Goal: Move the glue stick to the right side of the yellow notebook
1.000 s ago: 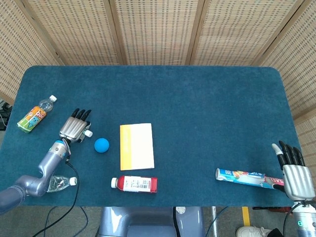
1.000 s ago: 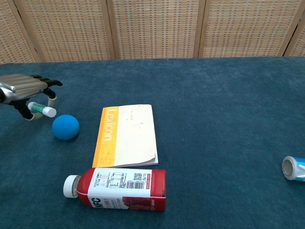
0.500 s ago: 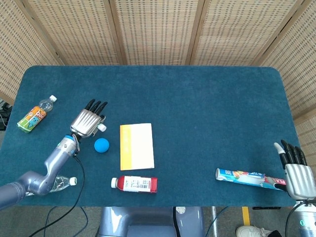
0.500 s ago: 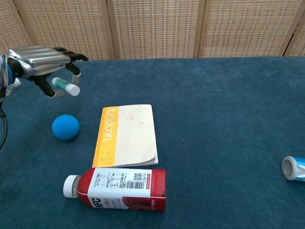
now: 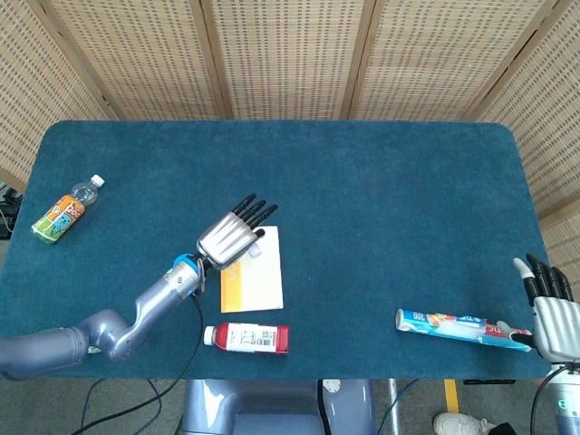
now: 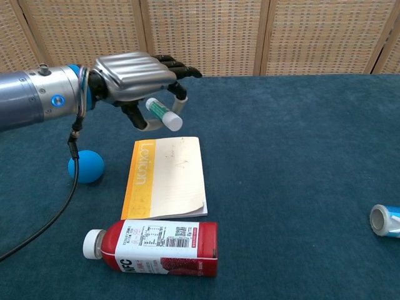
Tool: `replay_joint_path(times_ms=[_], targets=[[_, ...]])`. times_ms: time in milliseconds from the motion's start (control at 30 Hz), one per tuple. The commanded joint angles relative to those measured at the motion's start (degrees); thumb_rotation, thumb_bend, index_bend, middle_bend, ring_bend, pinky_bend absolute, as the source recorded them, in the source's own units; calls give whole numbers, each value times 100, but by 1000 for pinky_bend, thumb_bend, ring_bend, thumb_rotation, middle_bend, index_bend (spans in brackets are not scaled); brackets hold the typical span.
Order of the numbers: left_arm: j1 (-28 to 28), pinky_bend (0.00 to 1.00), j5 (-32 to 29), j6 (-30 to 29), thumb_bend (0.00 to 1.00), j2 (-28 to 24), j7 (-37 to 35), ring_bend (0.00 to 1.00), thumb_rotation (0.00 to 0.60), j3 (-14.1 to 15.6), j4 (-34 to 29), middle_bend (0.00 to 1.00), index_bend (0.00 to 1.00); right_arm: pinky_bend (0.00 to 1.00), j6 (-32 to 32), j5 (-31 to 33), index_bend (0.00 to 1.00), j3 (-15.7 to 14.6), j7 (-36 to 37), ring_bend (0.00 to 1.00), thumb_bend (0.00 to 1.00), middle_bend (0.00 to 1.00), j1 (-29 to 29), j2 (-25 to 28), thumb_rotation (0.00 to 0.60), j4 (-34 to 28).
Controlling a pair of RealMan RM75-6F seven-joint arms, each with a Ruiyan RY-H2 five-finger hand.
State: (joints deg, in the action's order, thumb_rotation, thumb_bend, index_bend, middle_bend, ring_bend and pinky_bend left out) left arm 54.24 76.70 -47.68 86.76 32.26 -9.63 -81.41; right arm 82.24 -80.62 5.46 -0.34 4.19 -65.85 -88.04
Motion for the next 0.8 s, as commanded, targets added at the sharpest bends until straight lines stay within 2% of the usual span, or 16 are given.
replay_joint_path(times_ms=[33, 367, 533, 800], targets=[[160, 0, 303, 55, 436, 249, -143, 0, 600, 138, 244, 0, 612, 0, -24, 40, 66, 20, 40, 0, 0, 0, 3, 12, 600, 24], [486, 0, 1130, 131, 424, 935, -1081, 0, 600, 532, 1283, 0, 613, 0, -167, 240, 66, 98, 171, 0, 0, 0, 40, 6, 600, 176], [683, 0, 1770, -29, 426, 1397, -1908, 0, 600, 882, 2248, 0, 613, 0, -181, 350, 66, 150, 161, 0, 0, 0, 42, -21, 600, 256], [927, 0, 2235, -294, 428, 1900, -2851, 0, 600, 1120, 3277, 0, 616, 0, -250, 500, 66, 202, 102, 0, 0, 0, 62, -82, 600, 377]])
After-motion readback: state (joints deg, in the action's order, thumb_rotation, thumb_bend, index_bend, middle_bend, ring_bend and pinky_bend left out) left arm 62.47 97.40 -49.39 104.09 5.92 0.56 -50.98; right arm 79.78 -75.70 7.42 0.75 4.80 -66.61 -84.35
